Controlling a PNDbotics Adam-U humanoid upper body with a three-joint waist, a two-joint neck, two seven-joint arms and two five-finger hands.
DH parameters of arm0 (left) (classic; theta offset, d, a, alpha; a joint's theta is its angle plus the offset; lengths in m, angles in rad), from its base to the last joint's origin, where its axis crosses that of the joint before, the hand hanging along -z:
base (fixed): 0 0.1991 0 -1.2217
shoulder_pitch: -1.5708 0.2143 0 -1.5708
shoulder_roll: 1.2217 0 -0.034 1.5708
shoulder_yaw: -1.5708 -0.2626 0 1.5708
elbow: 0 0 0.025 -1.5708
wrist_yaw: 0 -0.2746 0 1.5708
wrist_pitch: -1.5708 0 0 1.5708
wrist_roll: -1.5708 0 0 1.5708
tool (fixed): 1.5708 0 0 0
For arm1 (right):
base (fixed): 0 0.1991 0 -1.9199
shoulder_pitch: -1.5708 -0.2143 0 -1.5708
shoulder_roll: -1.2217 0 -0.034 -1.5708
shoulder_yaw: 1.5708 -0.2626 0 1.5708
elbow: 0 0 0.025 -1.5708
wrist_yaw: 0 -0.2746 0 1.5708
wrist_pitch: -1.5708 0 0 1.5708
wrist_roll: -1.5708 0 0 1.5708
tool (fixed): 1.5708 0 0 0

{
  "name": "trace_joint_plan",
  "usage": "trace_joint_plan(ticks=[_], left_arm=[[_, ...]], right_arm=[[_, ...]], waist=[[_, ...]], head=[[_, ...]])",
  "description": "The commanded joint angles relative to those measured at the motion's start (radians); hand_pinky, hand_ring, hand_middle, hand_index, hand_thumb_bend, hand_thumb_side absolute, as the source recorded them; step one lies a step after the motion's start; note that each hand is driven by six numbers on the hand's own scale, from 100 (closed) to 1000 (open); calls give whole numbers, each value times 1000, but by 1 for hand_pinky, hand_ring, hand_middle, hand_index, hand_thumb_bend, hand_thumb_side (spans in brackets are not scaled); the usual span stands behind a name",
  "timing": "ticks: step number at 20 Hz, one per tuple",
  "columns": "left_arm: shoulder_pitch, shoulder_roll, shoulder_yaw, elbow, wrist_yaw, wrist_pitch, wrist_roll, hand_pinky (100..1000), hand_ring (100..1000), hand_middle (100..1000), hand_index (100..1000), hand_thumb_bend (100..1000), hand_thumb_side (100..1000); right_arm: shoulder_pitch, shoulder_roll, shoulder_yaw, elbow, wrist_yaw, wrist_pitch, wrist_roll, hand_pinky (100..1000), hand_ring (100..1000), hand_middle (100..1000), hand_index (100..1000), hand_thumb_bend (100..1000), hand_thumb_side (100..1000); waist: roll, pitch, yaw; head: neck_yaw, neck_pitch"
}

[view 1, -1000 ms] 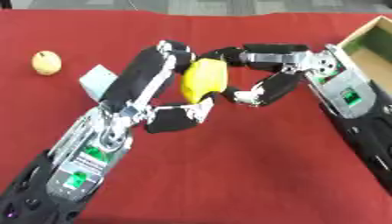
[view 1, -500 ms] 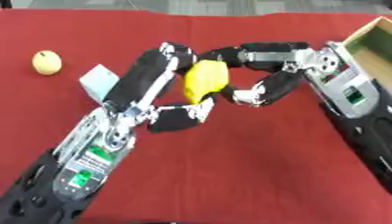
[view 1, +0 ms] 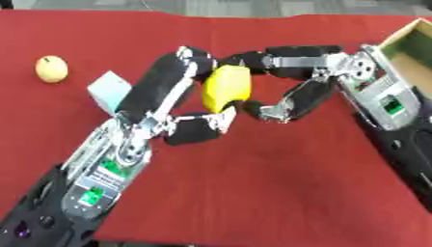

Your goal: Pick up the objects with one hand, pass them to the other hand, and then place them into the box on the other side of the table.

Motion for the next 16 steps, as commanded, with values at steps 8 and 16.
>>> trace_joint_plan(ticks=[8, 16], left_arm=[[-27, -13, -1, -9, 3, -5, 7, 596, 488, 411, 513, 100, 255], [-26, -13, -7, 0, -3, -10, -8, 600, 493, 416, 518, 100, 245]], right_arm=[[-19, -8, -5, -23, -4, -9, 15, 921, 1000, 969, 966, 100, 420], [-20, -9, -14, -28, -42, 51, -5, 905, 1000, 897, 898, 100, 378]], waist=[[-1, -24, 1], [1, -24, -2]], head=[[-3, -6], [-2, -5]])
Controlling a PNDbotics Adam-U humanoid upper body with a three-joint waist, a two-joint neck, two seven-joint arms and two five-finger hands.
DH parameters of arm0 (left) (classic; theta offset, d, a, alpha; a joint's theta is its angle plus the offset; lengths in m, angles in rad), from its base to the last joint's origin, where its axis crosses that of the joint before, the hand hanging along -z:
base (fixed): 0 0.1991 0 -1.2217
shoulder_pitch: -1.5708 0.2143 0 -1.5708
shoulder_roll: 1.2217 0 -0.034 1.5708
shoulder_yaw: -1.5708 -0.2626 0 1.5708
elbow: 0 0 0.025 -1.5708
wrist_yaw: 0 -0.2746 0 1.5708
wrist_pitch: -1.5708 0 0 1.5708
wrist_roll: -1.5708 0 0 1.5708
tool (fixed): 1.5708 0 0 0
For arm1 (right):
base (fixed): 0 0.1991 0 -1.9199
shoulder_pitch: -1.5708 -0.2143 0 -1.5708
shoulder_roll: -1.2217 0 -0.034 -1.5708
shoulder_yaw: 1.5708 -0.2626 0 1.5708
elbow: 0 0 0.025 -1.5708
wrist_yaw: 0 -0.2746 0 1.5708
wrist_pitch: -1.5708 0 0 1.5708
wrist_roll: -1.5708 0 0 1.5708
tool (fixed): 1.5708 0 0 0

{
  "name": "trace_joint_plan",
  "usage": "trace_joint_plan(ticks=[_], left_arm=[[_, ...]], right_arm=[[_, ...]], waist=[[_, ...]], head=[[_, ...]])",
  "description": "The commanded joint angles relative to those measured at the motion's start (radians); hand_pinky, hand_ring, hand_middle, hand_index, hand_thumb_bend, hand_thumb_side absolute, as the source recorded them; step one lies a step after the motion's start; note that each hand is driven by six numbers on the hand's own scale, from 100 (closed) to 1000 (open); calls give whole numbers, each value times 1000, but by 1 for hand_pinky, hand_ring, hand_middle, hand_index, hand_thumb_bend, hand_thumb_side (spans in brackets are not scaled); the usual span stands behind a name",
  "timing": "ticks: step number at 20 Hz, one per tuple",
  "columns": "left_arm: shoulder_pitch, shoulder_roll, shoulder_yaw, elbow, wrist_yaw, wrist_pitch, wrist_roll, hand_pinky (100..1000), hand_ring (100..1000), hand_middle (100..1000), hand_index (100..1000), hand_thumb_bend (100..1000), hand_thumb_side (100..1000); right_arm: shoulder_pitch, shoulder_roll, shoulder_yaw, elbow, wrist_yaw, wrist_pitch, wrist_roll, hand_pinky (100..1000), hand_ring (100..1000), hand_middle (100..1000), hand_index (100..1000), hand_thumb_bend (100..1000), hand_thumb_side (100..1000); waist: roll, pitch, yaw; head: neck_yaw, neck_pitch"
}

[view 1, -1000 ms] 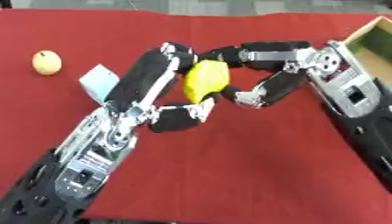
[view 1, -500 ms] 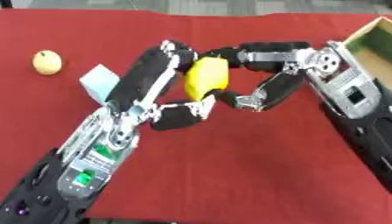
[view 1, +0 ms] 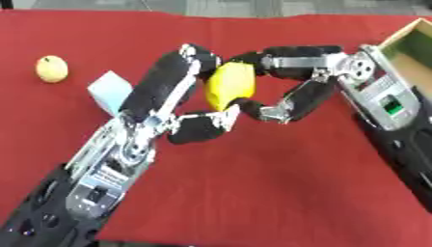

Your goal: Pick up the objects with one hand, pass them to the other hand, and then place them into the box on the other side of the table.

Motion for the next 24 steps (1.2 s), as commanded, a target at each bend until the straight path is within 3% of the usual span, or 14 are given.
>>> trace_joint_plan(ticks=[1, 10, 15, 24], left_arm=[[-17, -3, -2, -4, -6, -3, -8, 601, 493, 417, 519, 100, 244], [-15, 0, -5, 2, -23, -12, -25, 605, 500, 421, 520, 100, 229], [-13, 4, -7, 5, -33, -18, -33, 608, 504, 426, 521, 100, 219], [-6, 12, -10, 8, -44, -20, -46, 610, 509, 433, 530, 100, 200]], right_arm=[[-20, -9, -12, -28, -23, 19, -7, 904, 1000, 893, 893, 100, 378], [-20, -15, -12, -37, -41, 57, -24, 894, 1000, 853, 853, 100, 431], [-19, -20, -11, -37, -43, 67, -24, 885, 1000, 827, 822, 100, 369], [-23, -21, -10, -37, -54, 78, -22, 876, 1000, 802, 796, 100, 342]], waist=[[1, -24, -1], [1, -25, -2], [1, -25, -1], [2, -27, 0]], head=[[-2, -5], [-3, -5], [-4, -6], [-6, -8]])
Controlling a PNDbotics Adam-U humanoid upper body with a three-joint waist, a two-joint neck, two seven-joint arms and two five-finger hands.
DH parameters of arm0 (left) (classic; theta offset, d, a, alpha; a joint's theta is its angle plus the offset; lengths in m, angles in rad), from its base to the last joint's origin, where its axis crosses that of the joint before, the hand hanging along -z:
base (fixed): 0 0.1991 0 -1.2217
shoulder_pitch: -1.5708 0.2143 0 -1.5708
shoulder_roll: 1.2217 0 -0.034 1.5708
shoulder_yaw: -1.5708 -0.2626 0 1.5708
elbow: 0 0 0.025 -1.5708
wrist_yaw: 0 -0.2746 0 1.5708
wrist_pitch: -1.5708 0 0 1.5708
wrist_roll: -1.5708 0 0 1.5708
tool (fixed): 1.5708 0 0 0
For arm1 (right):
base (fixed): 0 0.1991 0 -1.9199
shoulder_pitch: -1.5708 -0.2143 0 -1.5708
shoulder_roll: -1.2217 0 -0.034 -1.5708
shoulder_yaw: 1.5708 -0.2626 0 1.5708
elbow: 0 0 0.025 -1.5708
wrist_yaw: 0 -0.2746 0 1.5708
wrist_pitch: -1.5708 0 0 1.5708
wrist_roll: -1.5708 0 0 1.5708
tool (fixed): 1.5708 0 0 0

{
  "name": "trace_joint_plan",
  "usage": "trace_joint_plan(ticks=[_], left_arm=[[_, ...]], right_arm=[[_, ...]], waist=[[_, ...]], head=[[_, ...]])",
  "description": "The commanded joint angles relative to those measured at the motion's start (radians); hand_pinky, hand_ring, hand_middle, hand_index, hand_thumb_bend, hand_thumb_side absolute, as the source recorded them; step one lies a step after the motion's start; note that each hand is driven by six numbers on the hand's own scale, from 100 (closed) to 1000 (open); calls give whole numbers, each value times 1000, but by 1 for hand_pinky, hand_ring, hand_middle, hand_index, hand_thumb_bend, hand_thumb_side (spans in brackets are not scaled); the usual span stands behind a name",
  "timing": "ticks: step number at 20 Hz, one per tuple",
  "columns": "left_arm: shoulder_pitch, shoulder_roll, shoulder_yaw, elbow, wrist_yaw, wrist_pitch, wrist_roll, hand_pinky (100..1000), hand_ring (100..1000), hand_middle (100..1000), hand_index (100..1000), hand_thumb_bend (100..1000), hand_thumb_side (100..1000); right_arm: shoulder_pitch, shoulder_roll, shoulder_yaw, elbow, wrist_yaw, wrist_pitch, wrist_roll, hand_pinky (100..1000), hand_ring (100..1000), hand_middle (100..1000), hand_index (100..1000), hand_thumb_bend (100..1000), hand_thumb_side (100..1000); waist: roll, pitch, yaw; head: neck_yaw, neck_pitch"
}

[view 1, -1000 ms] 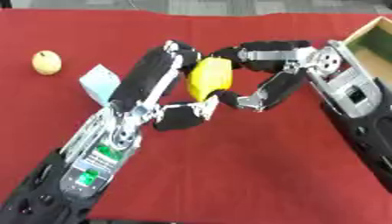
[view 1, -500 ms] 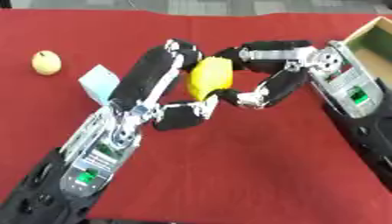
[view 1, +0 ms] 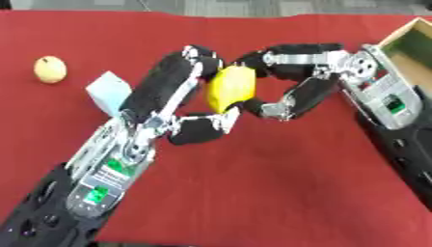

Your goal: Pick up the objects with one hand, pass them to the other hand, and then place them into the box on the other side of the table.

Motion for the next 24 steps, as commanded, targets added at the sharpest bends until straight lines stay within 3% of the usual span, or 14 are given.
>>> trace_joint_plan(ticks=[1, 8, 12, 18, 24], left_arm=[[-3, 11, -10, 2, -9, -1, -11, 610, 508, 433, 531, 100, 202], [-5, 7, -10, 5, -13, 7, -12, 618, 517, 459, 584, 100, 134], [-4, 5, -10, 8, -20, 12, -17, 627, 530, 473, 625, 114, 180], [-2, 5, -9, 13, -29, 24, -7, 647, 571, 495, 699, 288, 311], [1, 3, -8, 18, -35, 36, 9, 663, 602, 538, 753, 385, 404]], right_arm=[[-25, -11, -11, -36, -19, 4, -3, 875, 1000, 797, 788, 100, 339], [-26, -8, -12, -35, -28, 10, -17, 862, 1000, 749, 683, 100, 307], [-26, -7, -12, -36, -33, 21, -28, 857, 996, 721, 612, 100, 320], [-25, -7, -12, -36, -34, 43, -30, 853, 988, 697, 578, 100, 326], [-25, -6, -13, -37, -31, 63, -26, 847, 975, 650, 558, 100, 305]], waist=[[1, -27, 1], [2, -27, 0], [2, -27, -1], [2, -28, -2], [3, -27, -4]], head=[[-2, -9], [-4, -9], [-5, -9], [-6, -9], [-10, -9]])
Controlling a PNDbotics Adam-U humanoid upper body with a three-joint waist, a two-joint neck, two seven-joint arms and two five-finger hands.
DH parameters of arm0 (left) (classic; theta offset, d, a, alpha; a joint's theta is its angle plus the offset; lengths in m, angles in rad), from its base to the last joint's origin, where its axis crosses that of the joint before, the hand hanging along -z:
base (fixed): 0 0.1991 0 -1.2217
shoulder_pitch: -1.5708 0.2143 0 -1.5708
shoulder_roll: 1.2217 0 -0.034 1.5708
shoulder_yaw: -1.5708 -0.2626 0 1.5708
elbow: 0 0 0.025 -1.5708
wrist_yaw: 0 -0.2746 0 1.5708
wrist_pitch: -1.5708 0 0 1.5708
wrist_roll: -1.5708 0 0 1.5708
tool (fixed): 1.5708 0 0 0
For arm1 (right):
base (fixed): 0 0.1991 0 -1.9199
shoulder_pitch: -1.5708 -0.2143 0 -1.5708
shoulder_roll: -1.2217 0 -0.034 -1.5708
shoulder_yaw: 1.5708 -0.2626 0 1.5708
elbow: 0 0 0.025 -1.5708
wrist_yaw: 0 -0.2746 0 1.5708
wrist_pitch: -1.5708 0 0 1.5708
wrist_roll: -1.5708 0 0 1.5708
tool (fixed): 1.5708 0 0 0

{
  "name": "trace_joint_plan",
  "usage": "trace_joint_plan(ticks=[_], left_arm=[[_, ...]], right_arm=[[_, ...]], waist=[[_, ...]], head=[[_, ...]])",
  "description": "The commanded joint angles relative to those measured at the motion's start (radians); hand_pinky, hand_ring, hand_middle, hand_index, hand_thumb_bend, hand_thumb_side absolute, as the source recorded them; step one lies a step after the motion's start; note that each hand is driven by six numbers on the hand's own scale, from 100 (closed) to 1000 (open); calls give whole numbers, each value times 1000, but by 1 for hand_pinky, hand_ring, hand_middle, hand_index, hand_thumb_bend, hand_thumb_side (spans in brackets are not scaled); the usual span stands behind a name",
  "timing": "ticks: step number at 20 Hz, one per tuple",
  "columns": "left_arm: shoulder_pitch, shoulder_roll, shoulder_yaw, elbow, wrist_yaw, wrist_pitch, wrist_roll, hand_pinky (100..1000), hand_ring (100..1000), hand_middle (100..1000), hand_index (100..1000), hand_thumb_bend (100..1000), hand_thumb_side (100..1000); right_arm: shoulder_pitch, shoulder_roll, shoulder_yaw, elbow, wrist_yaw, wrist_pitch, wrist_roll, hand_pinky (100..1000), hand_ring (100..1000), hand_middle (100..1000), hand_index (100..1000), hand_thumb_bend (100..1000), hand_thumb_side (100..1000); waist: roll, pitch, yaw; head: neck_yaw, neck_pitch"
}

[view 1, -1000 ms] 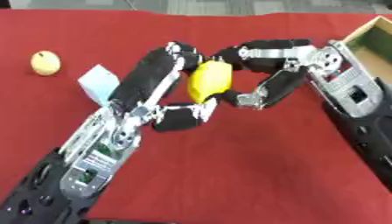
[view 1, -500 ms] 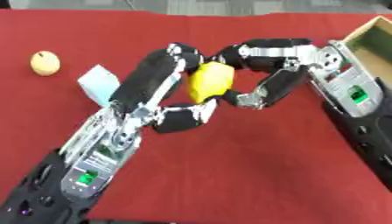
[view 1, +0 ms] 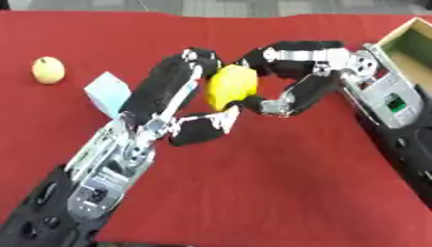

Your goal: Pick up the objects with one hand, pass them to the other hand, and then place them into the box on the other side of the table.

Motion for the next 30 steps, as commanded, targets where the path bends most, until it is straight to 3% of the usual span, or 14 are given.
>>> trace_joint_plan(ticks=[1, 4, 8, 9, 21, 23, 26, 30], left_arm=[[-3, 3, -3, 7, -11, 9, 5, 669, 613, 555, 773, 416, 424], [-2, 3, -3, 10, -18, 11, 11, 683, 645, 601, 831, 544, 504], [-1, 4, -3, 13, -21, 6, 14, 688, 659, 616, 850, 602, 532], [0, 4, -4, 13, -21, 4, 14, 693, 666, 623, 860, 664, 547], [8, 9, -3, 20, -33, -29, -12, 709, 686, 639, 871, 834, 579], [11, 10, 0, 22, -36, -27, -14, 712, 688, 641, 872, 874, 625], [16, 14, 4, 22, -39, -21, -12, 716, 692, 645, 877, 1000, 764], [20, 16, 10, 24, -43, -1, 4, 717, 694, 647, 881, 1000, 792]], right_arm=[[-25, 1, -13, -37, -17, 10, -2, 847, 974, 646, 556, 100, 304], [-24, 1, -14, -39, -18, 18, 0, 845, 970, 636, 549, 100, 290], [-24, 0, -17, -40, -20, 25, -1, 843, 969, 633, 546, 100, 281], [-24, 0, -17, -40, -20, 26, -1, 842, 968, 631, 544, 100, 277], [-20, -6, -26, -45, -25, 40, -13, 839, 965, 628, 540, 100, 245], [-18, -9, -29, -47, -26, 43, -16, 839, 965, 627, 539, 100, 240], [-15, -14, -35, -50, -28, 49, -22, 838, 964, 626, 538, 100, 231], [-10, -20, -38, -53, -26, 52, -26, 837, 964, 625, 536, 100, 225]], waist=[[2, -27, -1], [3, -28, -2], [3, -28, -2], [3, -28, -2], [4, -28, -4], [4, -28, -5], [4, -29, -5], [3, -29, -5]], head=[[-4, -8], [-4, -8], [-6, -8], [-5, -8], [-5, -7], [-5, -6], [-4, -6], [-4, -6]])
